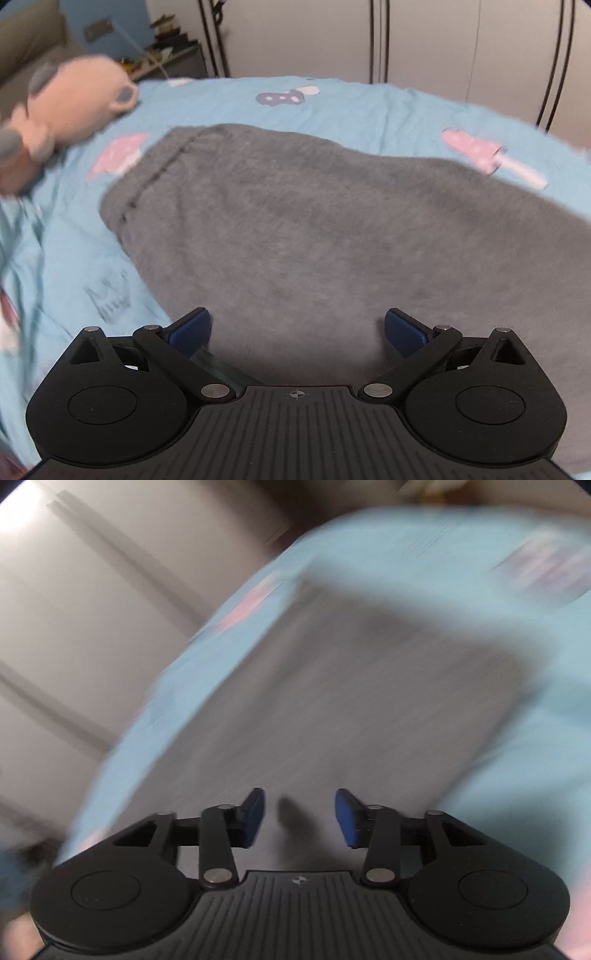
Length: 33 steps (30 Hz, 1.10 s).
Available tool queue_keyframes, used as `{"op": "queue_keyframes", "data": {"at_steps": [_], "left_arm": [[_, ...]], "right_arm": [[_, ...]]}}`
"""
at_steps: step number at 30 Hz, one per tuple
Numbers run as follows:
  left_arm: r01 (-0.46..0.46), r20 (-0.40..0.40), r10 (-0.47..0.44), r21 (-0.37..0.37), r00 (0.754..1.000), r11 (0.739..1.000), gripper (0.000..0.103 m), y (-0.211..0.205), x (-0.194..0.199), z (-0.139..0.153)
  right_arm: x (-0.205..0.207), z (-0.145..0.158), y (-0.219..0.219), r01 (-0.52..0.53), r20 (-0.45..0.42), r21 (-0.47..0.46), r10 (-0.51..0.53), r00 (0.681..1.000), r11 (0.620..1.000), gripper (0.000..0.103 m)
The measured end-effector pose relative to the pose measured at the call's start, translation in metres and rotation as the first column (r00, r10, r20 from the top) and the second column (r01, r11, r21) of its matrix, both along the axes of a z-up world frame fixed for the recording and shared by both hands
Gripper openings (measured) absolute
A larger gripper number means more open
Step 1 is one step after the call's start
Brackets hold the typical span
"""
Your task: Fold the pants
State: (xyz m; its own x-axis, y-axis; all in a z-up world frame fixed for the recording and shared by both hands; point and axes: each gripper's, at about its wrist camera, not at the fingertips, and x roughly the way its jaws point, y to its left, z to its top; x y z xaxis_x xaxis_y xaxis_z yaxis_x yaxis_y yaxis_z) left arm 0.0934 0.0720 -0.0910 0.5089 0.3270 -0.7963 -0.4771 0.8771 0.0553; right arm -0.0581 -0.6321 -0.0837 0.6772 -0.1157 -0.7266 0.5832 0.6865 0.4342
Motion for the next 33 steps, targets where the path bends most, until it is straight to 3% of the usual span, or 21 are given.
{"op": "queue_keyframes", "data": {"at_steps": [2, 3, 5, 8, 11, 14, 16, 17, 20, 21, 22, 24, 29, 33], "left_arm": [[-0.031, 0.016, 0.033, -0.109, 0.999, 0.994, 0.103, -0.002, -0.002, -0.001], [-0.047, 0.019, 0.050, -0.141, 0.999, 0.989, 0.103, -0.004, -0.004, -0.003], [-0.049, 0.002, 0.050, -0.121, 0.999, 0.991, 0.103, -0.009, -0.004, -0.005], [-0.047, -0.008, 0.046, -0.116, 0.999, 0.992, 0.103, -0.010, -0.003, -0.005], [-0.063, -0.024, 0.060, -0.122, 0.998, 0.991, 0.103, -0.008, -0.004, -0.007], [-0.090, -0.025, 0.087, -0.146, 0.996, 0.985, 0.103, -0.003, -0.006, -0.010], [-0.120, -0.046, 0.114, -0.177, 0.992, 0.977, 0.103, 0.003, -0.006, -0.015], [-0.135, -0.059, 0.125, -0.204, 0.990, 0.970, 0.103, 0.007, -0.006, -0.019], [-0.149, -0.050, 0.142, -0.231, 0.989, 0.961, 0.103, 0.012, -0.009, -0.021], [-0.148, -0.053, 0.140, -0.228, 0.989, 0.962, 0.103, 0.011, -0.009, -0.021], [-0.147, -0.056, 0.138, -0.223, 0.989, 0.964, 0.103, 0.010, -0.009, -0.021], [-0.145, -0.062, 0.135, -0.215, 0.989, 0.966, 0.103, 0.009, -0.007, -0.022], [-0.146, -0.063, 0.135, -0.215, 0.989, 0.966, 0.103, 0.009, -0.007, -0.022], [-0.146, -0.064, 0.135, -0.215, 0.989, 0.966, 0.103, 0.007, -0.006, -0.022]], "right_arm": [[-0.023, 0.013, -0.018, 0.163, -0.019, -0.077, -0.165, 0.986, 0.984, 0.069], [-0.036, 0.017, -0.026, 0.235, -0.013, -0.092, -0.237, 0.971, 0.968, 0.090], [-0.054, 0.014, -0.041, 0.252, 0.024, -0.023, -0.252, 0.967, 0.967, 0.096], [-0.058, -0.002, -0.052, 0.164, 0.060, 0.140, -0.174, 0.983, 0.977, 0.092], [-0.054, -0.011, -0.050, 0.174, 0.083, 0.150, -0.187, 0.979, 0.973, 0.089], [-0.045, -0.016, -0.054, 0.187, 0.116, 0.202, -0.213, 0.970, 0.961, 0.076], [-0.040, -0.016, -0.054, 0.166, 0.142, 0.207, -0.197, 0.970, 0.964, 0.062], [-0.037, -0.017, -0.052, 0.148, 0.145, 0.204, -0.179, 0.973, 0.968, 0.062], [-0.026, -0.023, -0.048, 0.127, 0.090, 0.154, -0.142, 0.986, 0.980, 0.053], [-0.024, -0.025, -0.047, 0.126, 0.100, 0.148, -0.142, 0.985, 0.981, 0.044], [-0.023, -0.026, -0.047, 0.117, 0.113, 0.155, -0.135, 0.984, 0.981, 0.026], [-0.019, -0.029, -0.044, 0.080, 0.127, 0.180, -0.104, 0.986, 0.980, 0.014], [-0.010, -0.034, -0.038, 0.058, 0.117, 0.119, -0.072, 0.991, 0.991, 0.015], [-0.014, -0.040, -0.047, 0.094, 0.145, 0.197, -0.124, 0.982, 0.976, 0.016]]}}
